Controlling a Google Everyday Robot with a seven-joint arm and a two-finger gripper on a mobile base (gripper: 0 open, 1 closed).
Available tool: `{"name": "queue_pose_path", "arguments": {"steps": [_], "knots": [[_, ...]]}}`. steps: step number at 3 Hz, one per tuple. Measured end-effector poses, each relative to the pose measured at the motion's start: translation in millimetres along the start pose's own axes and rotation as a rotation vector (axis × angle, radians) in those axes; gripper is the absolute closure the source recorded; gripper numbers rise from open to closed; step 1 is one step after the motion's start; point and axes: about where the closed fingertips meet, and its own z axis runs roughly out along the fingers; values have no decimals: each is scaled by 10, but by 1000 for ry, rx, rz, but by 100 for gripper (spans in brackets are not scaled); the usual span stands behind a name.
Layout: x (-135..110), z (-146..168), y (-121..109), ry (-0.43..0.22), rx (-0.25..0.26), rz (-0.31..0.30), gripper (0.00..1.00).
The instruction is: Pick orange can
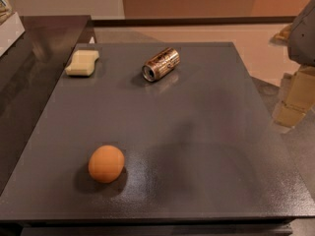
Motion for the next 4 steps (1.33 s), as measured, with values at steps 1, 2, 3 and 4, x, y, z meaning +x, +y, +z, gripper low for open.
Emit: {"name": "queue_pose_path", "arguments": {"steps": [1,2,3,4], "knots": [[0,0,0,0,0,0,0],[-115,10,-19,-15,2,-48,0],[-396,94,-116,-47,-4,-135,0],[-775,240,-250,-83,-8,-237,0]]}}
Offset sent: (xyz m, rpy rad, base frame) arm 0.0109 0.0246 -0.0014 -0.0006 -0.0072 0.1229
